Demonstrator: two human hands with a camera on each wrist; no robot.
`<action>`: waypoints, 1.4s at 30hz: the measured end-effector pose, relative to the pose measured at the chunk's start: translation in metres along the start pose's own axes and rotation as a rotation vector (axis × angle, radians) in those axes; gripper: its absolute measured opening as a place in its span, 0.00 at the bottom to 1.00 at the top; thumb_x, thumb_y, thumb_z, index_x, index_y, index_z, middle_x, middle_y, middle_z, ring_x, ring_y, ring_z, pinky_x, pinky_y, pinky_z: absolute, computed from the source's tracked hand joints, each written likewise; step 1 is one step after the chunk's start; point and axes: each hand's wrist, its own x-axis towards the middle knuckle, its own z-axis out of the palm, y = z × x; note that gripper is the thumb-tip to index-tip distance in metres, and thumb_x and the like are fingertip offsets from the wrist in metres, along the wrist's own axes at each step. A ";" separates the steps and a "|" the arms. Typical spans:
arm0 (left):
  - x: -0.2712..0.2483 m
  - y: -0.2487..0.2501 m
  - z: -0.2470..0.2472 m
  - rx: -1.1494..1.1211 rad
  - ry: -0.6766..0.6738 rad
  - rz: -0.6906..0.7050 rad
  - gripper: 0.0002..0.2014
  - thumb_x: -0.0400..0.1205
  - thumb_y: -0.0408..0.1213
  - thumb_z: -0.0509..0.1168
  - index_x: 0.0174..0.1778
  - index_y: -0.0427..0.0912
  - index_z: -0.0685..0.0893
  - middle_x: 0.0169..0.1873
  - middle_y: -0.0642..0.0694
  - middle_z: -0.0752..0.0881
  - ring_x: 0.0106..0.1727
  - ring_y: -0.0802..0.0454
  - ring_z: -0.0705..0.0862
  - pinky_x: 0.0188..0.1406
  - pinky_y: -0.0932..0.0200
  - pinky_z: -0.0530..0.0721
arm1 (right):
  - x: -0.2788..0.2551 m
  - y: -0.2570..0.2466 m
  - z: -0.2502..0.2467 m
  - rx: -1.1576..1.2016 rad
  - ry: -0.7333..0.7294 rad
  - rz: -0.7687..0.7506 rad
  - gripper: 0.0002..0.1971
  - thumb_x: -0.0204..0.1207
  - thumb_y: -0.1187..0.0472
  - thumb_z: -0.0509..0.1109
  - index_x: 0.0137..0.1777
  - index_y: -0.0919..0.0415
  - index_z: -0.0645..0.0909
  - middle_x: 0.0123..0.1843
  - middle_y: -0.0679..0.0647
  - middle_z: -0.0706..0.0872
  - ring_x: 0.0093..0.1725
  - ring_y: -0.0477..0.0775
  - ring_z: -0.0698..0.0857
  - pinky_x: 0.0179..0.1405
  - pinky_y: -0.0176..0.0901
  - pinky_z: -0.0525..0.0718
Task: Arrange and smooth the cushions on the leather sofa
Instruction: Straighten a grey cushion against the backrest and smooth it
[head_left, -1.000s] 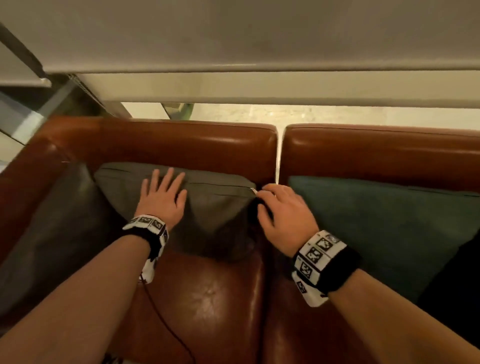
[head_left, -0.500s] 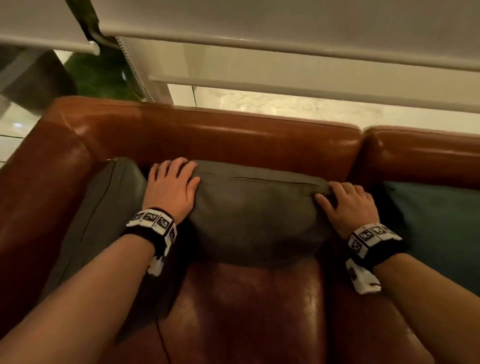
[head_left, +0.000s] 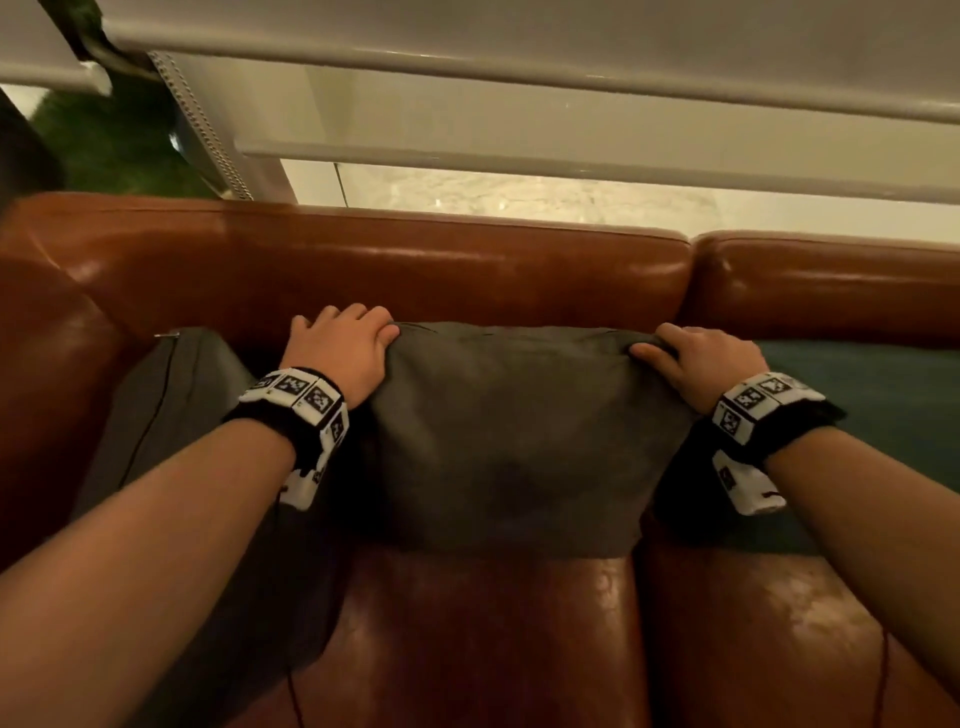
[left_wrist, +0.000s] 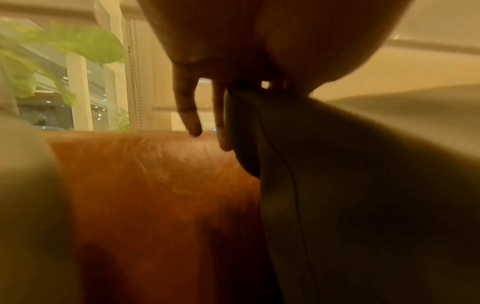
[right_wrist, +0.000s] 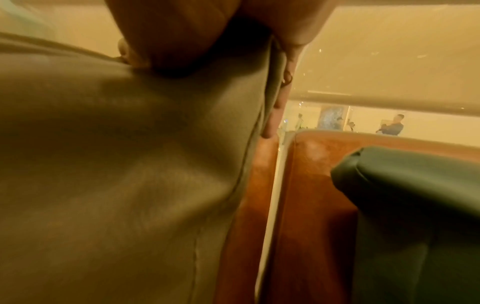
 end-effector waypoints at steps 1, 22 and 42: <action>0.006 0.006 0.005 0.010 -0.011 -0.031 0.18 0.89 0.50 0.45 0.69 0.53 0.73 0.69 0.47 0.77 0.70 0.39 0.73 0.70 0.33 0.67 | 0.005 0.000 0.001 -0.010 -0.077 0.058 0.25 0.79 0.29 0.48 0.55 0.47 0.74 0.56 0.56 0.84 0.58 0.64 0.83 0.50 0.55 0.80; 0.025 0.031 0.020 0.254 0.080 0.174 0.26 0.87 0.55 0.40 0.50 0.43 0.80 0.47 0.40 0.86 0.48 0.36 0.84 0.50 0.42 0.75 | 0.016 -0.016 0.030 0.080 0.302 0.067 0.26 0.84 0.39 0.52 0.40 0.59 0.80 0.39 0.57 0.84 0.43 0.64 0.83 0.45 0.53 0.76; 0.011 0.016 0.031 0.150 0.168 0.040 0.25 0.86 0.58 0.46 0.61 0.46 0.80 0.58 0.40 0.84 0.61 0.35 0.79 0.63 0.39 0.74 | -0.009 0.016 0.049 0.129 0.197 0.068 0.30 0.83 0.35 0.45 0.69 0.53 0.79 0.68 0.55 0.84 0.72 0.60 0.77 0.78 0.61 0.63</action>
